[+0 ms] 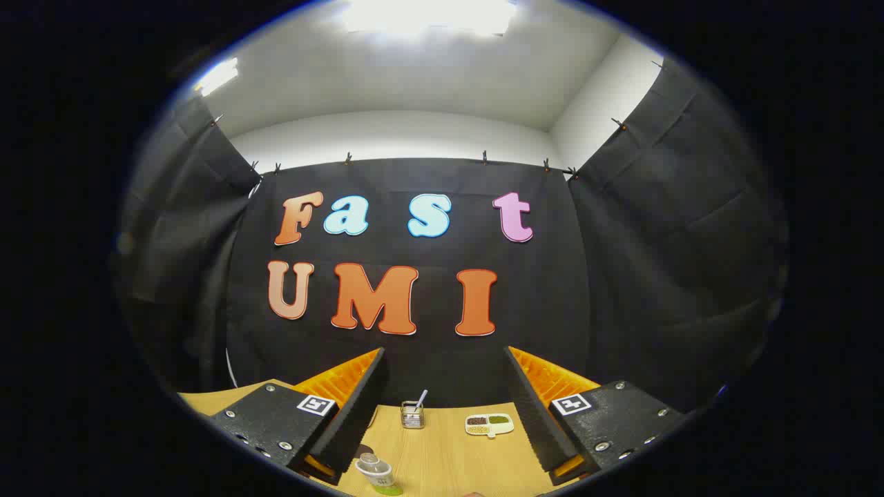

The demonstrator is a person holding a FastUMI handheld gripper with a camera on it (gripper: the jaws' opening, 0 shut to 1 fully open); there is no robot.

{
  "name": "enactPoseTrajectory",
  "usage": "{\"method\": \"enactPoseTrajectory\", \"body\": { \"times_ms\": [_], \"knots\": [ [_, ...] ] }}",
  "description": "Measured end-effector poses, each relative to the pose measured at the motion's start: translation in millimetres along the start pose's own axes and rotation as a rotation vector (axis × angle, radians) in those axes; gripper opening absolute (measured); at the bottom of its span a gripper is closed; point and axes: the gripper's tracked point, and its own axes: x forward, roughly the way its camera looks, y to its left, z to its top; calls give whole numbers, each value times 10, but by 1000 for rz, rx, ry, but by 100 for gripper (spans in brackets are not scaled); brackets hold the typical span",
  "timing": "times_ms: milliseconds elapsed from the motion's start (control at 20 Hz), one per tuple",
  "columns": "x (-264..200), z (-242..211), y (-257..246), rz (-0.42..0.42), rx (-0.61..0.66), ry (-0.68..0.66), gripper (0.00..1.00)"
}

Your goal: Take the bottle from table, then pour the juice into the cup, finally place the bottle on the coaster

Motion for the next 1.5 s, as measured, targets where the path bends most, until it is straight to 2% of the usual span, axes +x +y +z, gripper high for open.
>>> {"method": "enactPoseTrajectory", "body": {
  "times_ms": [800, 1000, 1250, 1500],
  "knots": [
    [-62, 131, 208, 78, 23, -2, 98],
    [-102, 91, 330, 123, 32, -2, 98],
    [-114, -6, 348, 123, 26, -9, 98],
    [-163, -393, 480, 164, 47, 16, 98]
  ]
}}
